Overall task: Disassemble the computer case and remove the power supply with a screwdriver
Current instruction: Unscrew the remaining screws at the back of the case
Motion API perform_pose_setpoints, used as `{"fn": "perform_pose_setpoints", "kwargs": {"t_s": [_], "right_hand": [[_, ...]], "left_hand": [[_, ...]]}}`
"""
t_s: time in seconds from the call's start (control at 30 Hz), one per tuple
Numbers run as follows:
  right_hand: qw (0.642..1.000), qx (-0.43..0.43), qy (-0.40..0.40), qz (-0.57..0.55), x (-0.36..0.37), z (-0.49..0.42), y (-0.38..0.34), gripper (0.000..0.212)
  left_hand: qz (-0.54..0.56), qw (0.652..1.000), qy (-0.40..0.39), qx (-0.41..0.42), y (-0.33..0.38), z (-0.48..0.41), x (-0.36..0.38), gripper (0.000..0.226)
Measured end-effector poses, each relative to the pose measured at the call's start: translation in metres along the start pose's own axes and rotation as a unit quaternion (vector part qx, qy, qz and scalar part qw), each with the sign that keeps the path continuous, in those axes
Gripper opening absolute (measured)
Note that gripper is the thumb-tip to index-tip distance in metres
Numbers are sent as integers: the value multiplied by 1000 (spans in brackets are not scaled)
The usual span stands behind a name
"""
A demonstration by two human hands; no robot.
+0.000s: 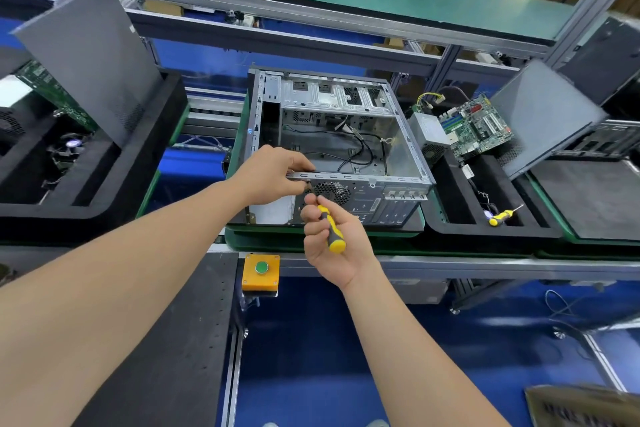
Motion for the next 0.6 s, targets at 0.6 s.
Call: {"fn": "perform_pose_setpoints", "kwargs": {"t_s": [0.6], "right_hand": [[356, -253, 307, 846, 27, 3, -18, 19]], "left_hand": [[3, 1000, 11, 2, 0, 1, 0, 33]]}}
Point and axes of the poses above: each hand's wrist, its own z-axis away from the middle knuckle, its own x-axis out of the palm, y = z × x, the point moved 6 cm from there along -z, towards the middle knuckle, and after that the axes turned 4 degrees about -z, right-handed, at the moved point
